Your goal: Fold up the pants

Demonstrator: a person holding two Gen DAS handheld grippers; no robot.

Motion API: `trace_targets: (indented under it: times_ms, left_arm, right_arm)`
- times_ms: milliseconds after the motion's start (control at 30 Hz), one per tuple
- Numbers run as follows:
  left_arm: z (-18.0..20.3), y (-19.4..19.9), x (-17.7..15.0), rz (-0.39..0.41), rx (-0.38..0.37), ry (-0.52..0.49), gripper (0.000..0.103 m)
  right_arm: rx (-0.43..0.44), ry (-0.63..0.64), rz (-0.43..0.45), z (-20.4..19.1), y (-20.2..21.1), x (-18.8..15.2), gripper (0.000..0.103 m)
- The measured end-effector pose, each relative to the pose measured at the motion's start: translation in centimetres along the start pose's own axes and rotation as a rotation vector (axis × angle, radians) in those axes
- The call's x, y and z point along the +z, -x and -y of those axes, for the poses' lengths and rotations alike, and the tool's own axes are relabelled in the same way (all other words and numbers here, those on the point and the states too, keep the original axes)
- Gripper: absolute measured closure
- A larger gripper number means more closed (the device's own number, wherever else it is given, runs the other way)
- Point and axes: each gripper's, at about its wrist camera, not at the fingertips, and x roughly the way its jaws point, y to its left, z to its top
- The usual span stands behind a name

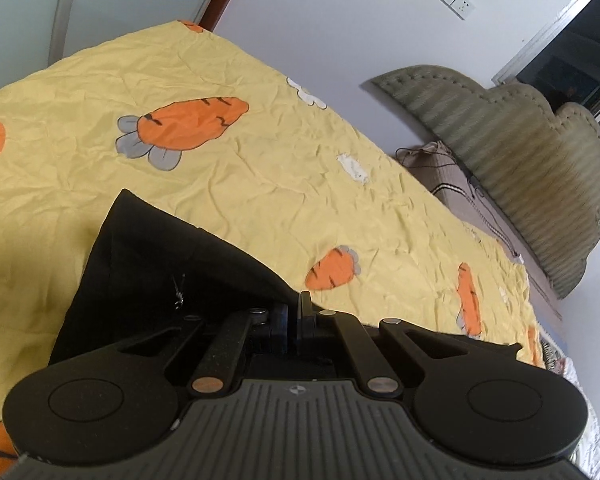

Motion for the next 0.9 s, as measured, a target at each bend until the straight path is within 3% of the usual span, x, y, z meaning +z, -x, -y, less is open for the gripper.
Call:
trace_targets:
  times_ms: [33, 100, 133, 167, 267, 433, 600, 733, 900]
  left_arm:
    - [-0.1, 0.0, -0.3, -0.002, 0.003, 0.001, 0.099]
    - [-0.4, 0.2, -0.9, -0.004, 0.008, 0.001, 0.099]
    - [-0.5, 0.4, -1.2, -0.002, 0.013, -0.003, 0.099]
    - [-0.6, 0.7, -1.6, 0.003, 0.017, -0.009, 0.099]
    - [-1.0, 1.4, -2.6, 0.003, 0.027, -0.028, 0.098]
    - [-2.2, 3.9, -5.6, 0.026, 0.07, -0.083, 0.098]
    - [-4.3, 4.9, -9.6, -0.034, 0.128, -0.111, 0.099]
    - [-6.2, 5.0, -11.9, -0.086, 0.143, -0.072, 0.098]
    - [-6.5, 6.3, -13.1, -0.067, 0.159, -0.077, 0.098]
  right_arm:
    - [0.029, -0.038, -0.016, 0.6, -0.4, -0.2, 0.014]
    - [0.05, -0.073, -0.086, 1.6, -2.0, -0.9, 0.051]
    - [0.053, -0.099, -0.131, 2.1, -3.0, -1.4, 0.082]
    - [0.062, -0.147, -0.158, 2.8, -3.6, -1.9, 0.097]
    - [0.082, -0.233, -0.16, 4.1, -3.2, -1.9, 0.098]
    - [0.136, -0.179, -0.118, 2.5, 1.8, -0.9, 0.098]
    - [0.232, -0.121, -0.103, -0.9, 6.3, -1.1, 0.101]
    - [0.27, -0.134, -0.118, -2.3, 6.6, -1.0, 0.101]
    - [0.295, -0.165, -0.122, -2.6, 8.2, 0.2, 0.101]
